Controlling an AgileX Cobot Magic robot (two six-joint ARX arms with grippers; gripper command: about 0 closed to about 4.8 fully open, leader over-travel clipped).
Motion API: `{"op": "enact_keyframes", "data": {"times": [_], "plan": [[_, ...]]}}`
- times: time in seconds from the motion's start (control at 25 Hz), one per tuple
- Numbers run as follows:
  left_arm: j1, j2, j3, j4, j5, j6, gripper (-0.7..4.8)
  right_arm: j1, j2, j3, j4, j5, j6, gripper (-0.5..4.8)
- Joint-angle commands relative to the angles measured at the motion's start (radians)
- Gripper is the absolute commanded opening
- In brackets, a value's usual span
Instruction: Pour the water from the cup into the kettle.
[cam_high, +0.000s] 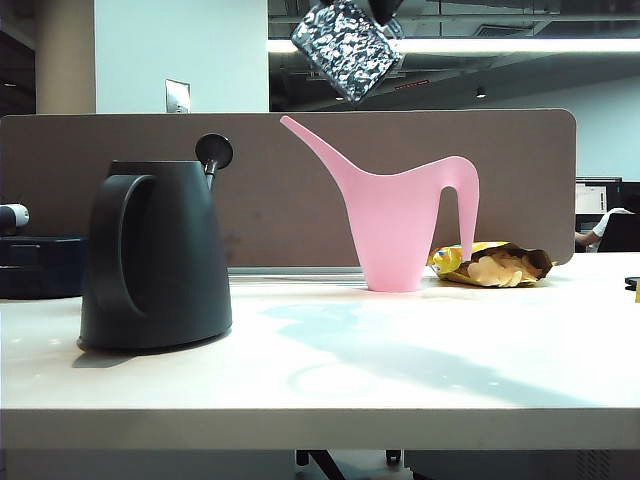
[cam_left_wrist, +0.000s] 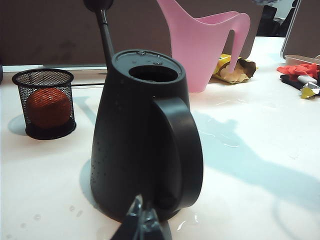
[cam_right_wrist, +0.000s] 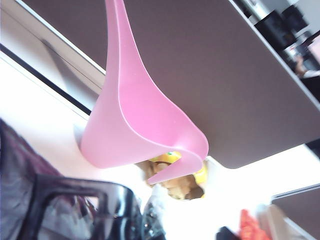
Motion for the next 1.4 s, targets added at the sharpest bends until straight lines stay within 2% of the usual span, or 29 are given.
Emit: {"op": "enact_keyframes", "data": {"times": [0.04, 0.2, 0.32, 0.52, 0.64, 0.92, 1.12, 1.4], "plan": [[0.0, 0.001, 0.002, 0.021, 0.0, 0.002, -0.05, -0.046, -0.036, 0.002, -0.021, -0.065, 0.106, -0.09], [0.0, 0.001, 0.002, 0.021, 0.0, 0.002, -0.05, -0.087, -0.07, -0.003, -0.028, -0.14, 0.151, -0.09], [0.0, 0.001, 0.002, 0.021, 0.0, 0.002, -0.05, -0.131, -0.115, -0.012, -0.031, -0.237, 0.202, -0.09], [0.0, 0.001, 0.002, 0.021, 0.0, 0.002, -0.05, -0.195, -0.197, -0.092, -0.021, -0.338, 0.243, -0.09], [0.0, 0.001, 0.002, 0.021, 0.0, 0.002, -0.05, -0.279, -0.294, -0.228, 0.04, -0.436, 0.306, -0.09], [0.0, 0.001, 0.002, 0.021, 0.0, 0.002, -0.05, -0.373, -0.413, -0.444, 0.171, -0.513, 0.36, -0.09], [0.0, 0.001, 0.002, 0.021, 0.0, 0.001, -0.05, -0.439, -0.471, -0.662, 0.343, -0.622, 0.435, -0.09], [0.0, 0.001, 0.002, 0.022, 0.0, 0.0, -0.05, -0.444, -0.463, -0.937, 0.673, -0.665, 0.487, -0.09]]}}
